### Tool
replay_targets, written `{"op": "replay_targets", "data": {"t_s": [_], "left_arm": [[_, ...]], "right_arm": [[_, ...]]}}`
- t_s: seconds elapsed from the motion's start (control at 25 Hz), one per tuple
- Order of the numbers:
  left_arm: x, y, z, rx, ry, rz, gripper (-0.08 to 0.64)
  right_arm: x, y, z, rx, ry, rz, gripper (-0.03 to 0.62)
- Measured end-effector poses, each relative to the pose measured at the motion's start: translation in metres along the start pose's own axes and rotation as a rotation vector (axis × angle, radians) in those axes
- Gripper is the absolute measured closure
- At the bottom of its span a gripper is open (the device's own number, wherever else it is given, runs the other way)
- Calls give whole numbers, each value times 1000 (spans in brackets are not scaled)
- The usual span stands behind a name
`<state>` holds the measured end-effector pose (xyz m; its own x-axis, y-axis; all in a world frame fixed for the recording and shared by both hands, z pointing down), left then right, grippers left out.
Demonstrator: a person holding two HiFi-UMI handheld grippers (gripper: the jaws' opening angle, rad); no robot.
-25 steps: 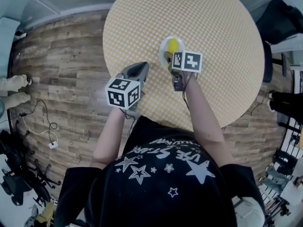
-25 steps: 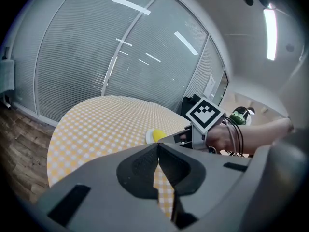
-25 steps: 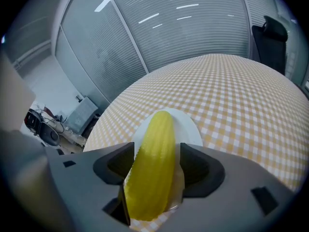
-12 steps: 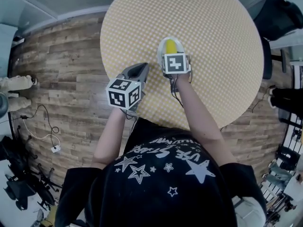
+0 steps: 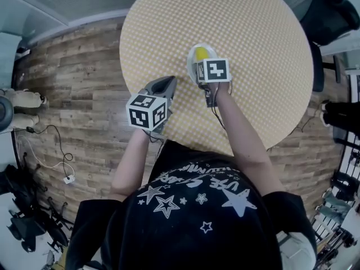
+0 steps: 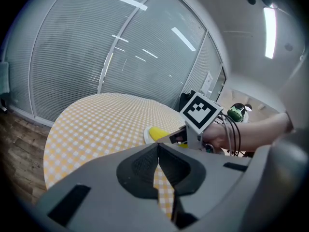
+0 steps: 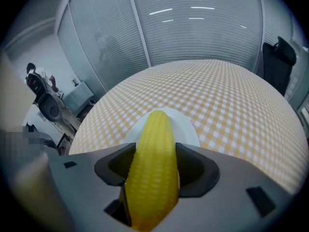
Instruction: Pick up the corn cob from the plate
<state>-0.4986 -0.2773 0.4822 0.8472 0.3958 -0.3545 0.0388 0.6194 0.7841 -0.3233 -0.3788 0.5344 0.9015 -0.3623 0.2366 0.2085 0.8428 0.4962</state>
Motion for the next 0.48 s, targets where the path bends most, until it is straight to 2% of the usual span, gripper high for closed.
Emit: {"op": "replay_targets", "data": {"t_s": [0.12,0.32,0.48], "left_arm": [[0,-2,-4,5,-14,-8,552],[10,-4,-7,26,-34,-16,552],[24,-2,-10,40,-53,-23,552]], "right_arm": [[4,-6,-16,55,-70,30,327],[19,-2,-45,170,-295,186,327],[33,8,-64,212,-373,256,327]]}}
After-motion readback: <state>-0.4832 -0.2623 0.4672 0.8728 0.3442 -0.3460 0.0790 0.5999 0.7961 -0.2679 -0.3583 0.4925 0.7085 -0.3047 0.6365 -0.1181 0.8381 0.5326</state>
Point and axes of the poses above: the fingertips, and each gripper's own axes: z forward along the fingers, x to its right, y out of its underside, the point moved 9 cm from there along -z, backward along the fingers, and after that the axes turned 3 degrees about -y, right-handed, at the moved point
